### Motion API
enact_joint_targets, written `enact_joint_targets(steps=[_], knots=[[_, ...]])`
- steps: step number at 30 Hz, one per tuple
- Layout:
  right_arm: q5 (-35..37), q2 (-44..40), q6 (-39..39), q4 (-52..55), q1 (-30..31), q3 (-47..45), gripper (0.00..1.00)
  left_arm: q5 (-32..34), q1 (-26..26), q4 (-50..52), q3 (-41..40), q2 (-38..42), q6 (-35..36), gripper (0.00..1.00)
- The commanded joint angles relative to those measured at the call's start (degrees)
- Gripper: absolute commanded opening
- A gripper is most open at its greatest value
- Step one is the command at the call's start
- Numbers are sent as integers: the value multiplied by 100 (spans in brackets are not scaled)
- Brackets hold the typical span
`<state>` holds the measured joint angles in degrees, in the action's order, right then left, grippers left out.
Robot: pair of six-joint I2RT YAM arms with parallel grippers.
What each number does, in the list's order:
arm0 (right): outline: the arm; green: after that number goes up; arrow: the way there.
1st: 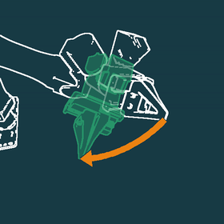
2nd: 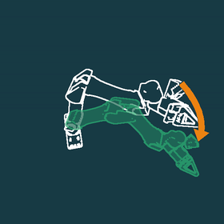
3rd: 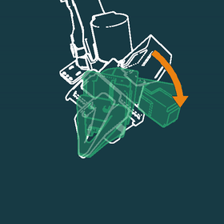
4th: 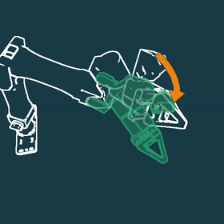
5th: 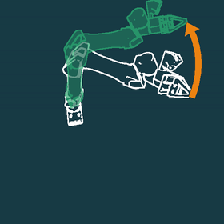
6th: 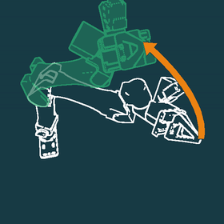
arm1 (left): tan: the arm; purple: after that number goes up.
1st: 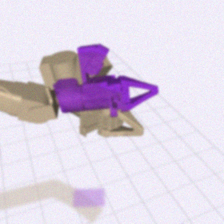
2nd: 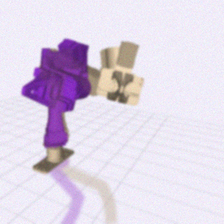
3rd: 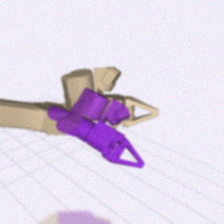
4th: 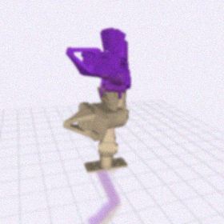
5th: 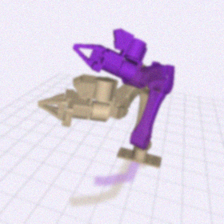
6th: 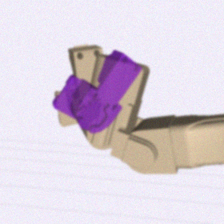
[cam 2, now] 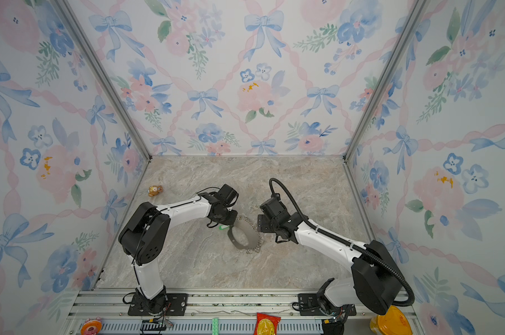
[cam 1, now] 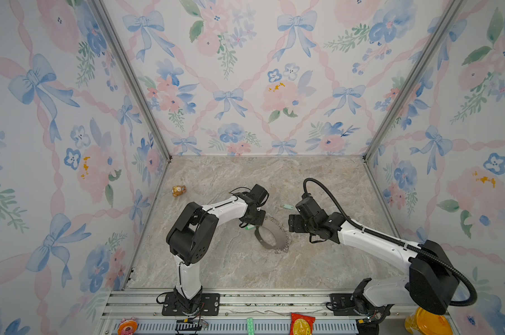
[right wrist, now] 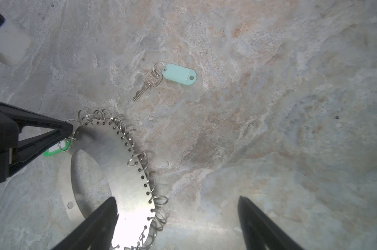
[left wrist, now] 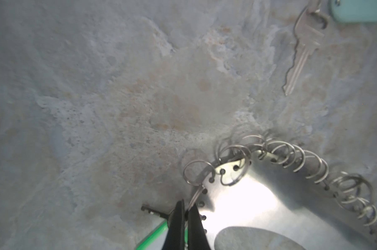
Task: Attach keys to a key ring
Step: Pick up the keyring from the center of the table, then pass the keyring.
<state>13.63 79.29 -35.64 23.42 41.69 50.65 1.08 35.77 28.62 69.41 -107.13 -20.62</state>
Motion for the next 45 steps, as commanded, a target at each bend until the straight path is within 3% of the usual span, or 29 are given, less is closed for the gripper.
enact_joint_targets(steps=[1, 7, 13, 18, 21, 25, 30, 38, 45], knots=[[131, -53, 33, 189, 22, 85, 89, 203, 51, 188, -129, 176, -91, 0], [202, -167, 352, 280, -45, 113, 89, 550, 204, 128, -197, 614, -79, 0], [-699, -774, 1418, -337, -278, -60, 88, 792, 485, -393, -455, 1477, 392, 0], [-1522, -1400, 2614, -1183, -321, -450, 88, 233, 567, -1083, -620, 2005, 907, 0], [-2161, -1571, 3079, -921, -411, -246, 88, -35, 658, -1554, -695, 2214, 1420, 0], [-3442, -1680, 3360, -853, -799, -113, 79, -597, 712, -2267, -982, 2632, 2033, 0], [-4291, -1862, 3398, -1203, -1141, -200, 71, -1705, 721, -3039, -1356, 3136, 2481, 0], [-5362, -1931, 3561, -1598, -1206, -192, 39, -2826, 747, -3570, -1809, 3525, 2834, 0], [-5867, -2304, 3591, -1974, -1367, -532, 33, -3269, 765, -4394, -2505, 4049, 2926, 0]])
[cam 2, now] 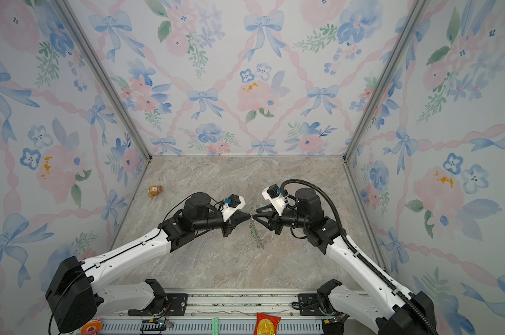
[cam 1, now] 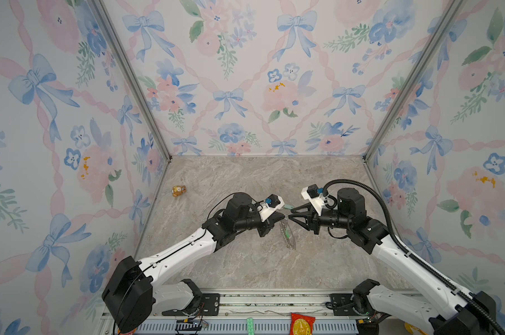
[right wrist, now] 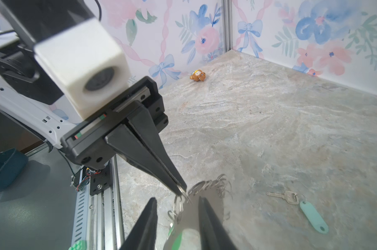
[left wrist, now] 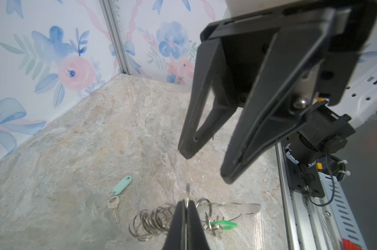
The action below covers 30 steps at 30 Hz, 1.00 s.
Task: Attach keys to a key ring
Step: Pass the keyring.
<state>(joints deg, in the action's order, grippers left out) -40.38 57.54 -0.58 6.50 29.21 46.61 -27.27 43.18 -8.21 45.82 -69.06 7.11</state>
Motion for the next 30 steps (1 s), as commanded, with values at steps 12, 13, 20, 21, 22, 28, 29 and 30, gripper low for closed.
enact_joint_targets(steps=[12, 13, 20, 21, 22, 28, 29, 30], knots=[[-1534, 116, 4, -384, -99, -100, 26, -913, 15, -1209, -460, 485, 127, 0], [-1534, 124, 36, -342, -91, -83, 25, -909, 15, -1210, -468, 499, 124, 0], [-1473, 167, 30, -403, -30, -153, 18, -1282, -95, -1281, -527, 603, 45, 0], [-1490, 168, 23, -398, 2, -137, 18, -1343, -111, -1265, -488, 567, 27, 0], [-1489, 170, 40, -399, 39, -134, 18, -1386, -125, -1224, -449, 540, 28, 0], [-1316, 61, 108, -327, 185, -165, 13, -1485, -169, -1249, -478, 630, 15, 0], [-1307, 41, 102, -353, 206, -179, 13, -1491, -169, -1253, -478, 626, 13, 0], [-1289, 48, 114, -344, 224, -180, 13, -1492, -169, -1253, -482, 635, 5, 0]])
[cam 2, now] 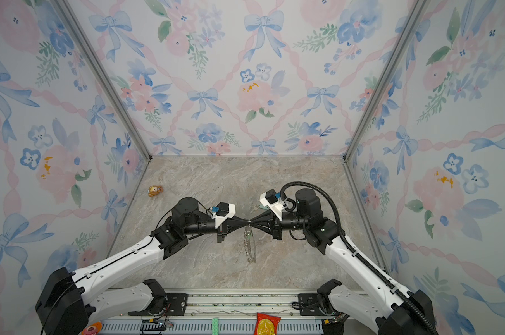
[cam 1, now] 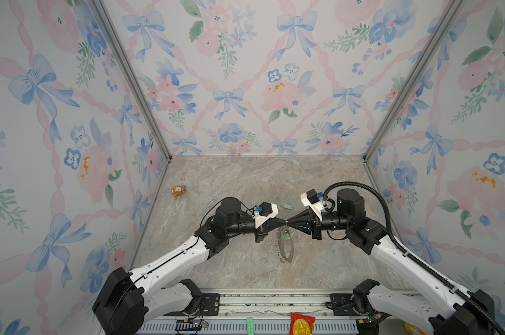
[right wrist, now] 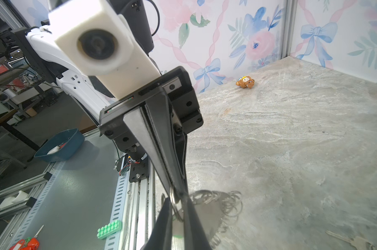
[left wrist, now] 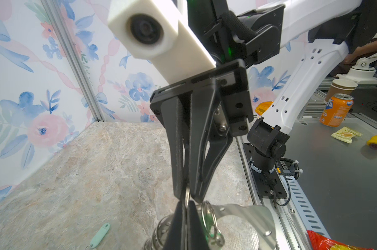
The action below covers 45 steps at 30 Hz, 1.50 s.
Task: Attach keys to a key ring
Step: Pass the keyring.
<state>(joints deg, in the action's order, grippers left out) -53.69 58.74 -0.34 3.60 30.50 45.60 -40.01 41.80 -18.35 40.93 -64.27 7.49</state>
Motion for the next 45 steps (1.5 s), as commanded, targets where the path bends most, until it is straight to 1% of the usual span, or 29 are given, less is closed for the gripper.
enact_joint_targets(steps=[1, 6, 11, 13, 17, 21, 25, 29, 32, 34, 36, 42, 45], knots=[[56, -73, 108, -22, 116, -73, 12, -218, -36, -239, 3, 164, -27, 0], [280, -111, 200, 49, 173, -99, 11, -228, -40, -239, 3, 178, -32, 0], [752, -208, 327, 263, 217, -46, 4, -147, -40, -126, 27, 119, 17, 0], [1214, -202, 443, 591, 282, 123, 0, -24, -17, 68, 82, 50, 123, 0], [1833, 32, 741, 1489, 583, 703, 0, 269, 30, 508, 232, -125, 390, 0], [2341, 392, 1026, 2446, 923, 1302, 0, 348, 39, 708, 311, -235, 533, 5], [2503, 619, 1197, 3021, 1082, 1704, 0, 262, 47, 806, 328, -291, 630, 11], [2349, 729, 1280, 3299, 1092, 1993, 0, 4, 80, 838, 320, -337, 681, 18], [2190, 805, 1367, 3447, 1098, 2157, 0, -126, 133, 875, 319, -380, 726, 20], [2152, 847, 1411, 3514, 1098, 2208, 0, -143, 160, 881, 334, -395, 746, 20], [2110, 891, 1450, 3590, 1097, 2253, 0, -204, 170, 894, 328, -383, 759, 18], [2055, 966, 1475, 3589, 1107, 2242, 0, -337, 180, 892, 363, -405, 738, 6], [2082, 909, 1441, 3442, 1080, 2161, 0, -275, 196, 894, 372, -441, 730, 0]])
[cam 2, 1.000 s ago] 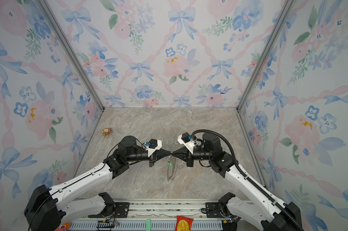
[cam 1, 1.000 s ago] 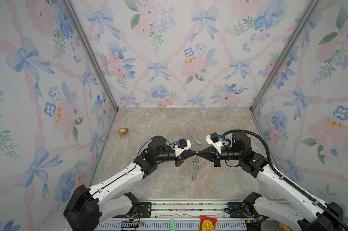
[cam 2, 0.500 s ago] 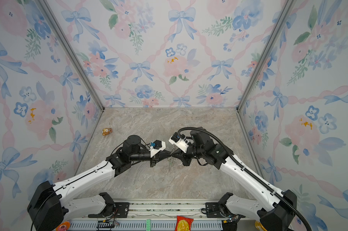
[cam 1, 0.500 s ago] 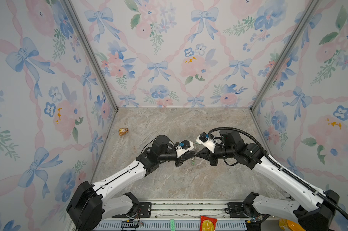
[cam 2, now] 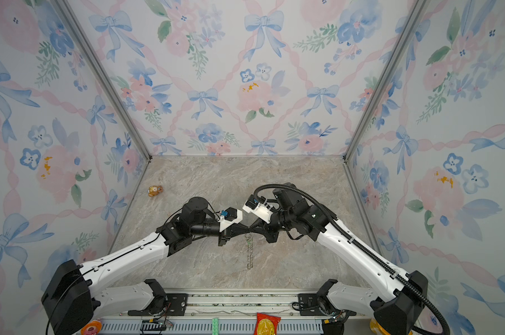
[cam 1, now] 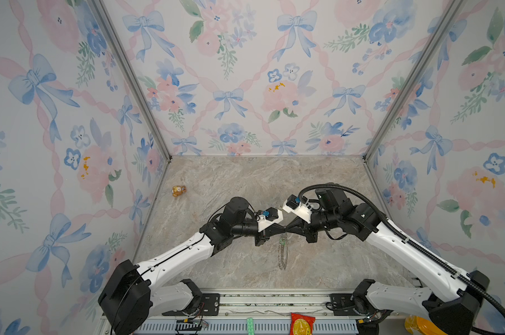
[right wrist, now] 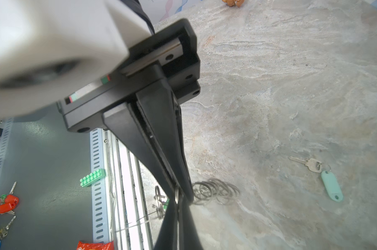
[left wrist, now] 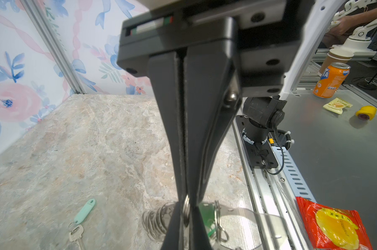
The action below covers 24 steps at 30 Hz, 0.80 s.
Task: Attach keys to a key ring
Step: Pass the keyring.
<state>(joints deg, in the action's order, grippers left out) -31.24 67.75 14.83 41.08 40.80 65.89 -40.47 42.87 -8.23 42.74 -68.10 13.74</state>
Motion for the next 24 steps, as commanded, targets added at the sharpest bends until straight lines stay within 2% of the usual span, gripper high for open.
enact_joint_targets(steps=[1, 3, 5, 7, 9, 12, 16, 24], knots=[[-151, -31, -104, -378, 31, 87, 5, -189, 90, -118, 191, -63, 95, 0], [-86, -209, -258, -710, -96, -116, 13, -98, 98, -134, 191, -64, 79, 0], [-152, -550, -522, -1284, -351, -482, 26, -23, 99, -245, 150, -30, 1, 0], [-307, -1099, -1069, -2431, -754, -1202, 40, -6, 99, -452, 74, 25, -125, 0], [-534, -1576, -1597, -3656, -1117, -2002, 46, -34, 99, -680, -50, 104, -232, 0], [-554, -1976, -2014, -4727, -1256, -2761, 48, -59, 64, -1044, -207, 226, -431, 0], [-886, -1921, -1928, -5186, -1092, -2975, 42, -99, -13, -1283, -284, 354, -614, 0], [-1120, -2086, -1758, -5713, -875, -3337, 38, -493, -147, -1562, -310, 501, -882, 0]])
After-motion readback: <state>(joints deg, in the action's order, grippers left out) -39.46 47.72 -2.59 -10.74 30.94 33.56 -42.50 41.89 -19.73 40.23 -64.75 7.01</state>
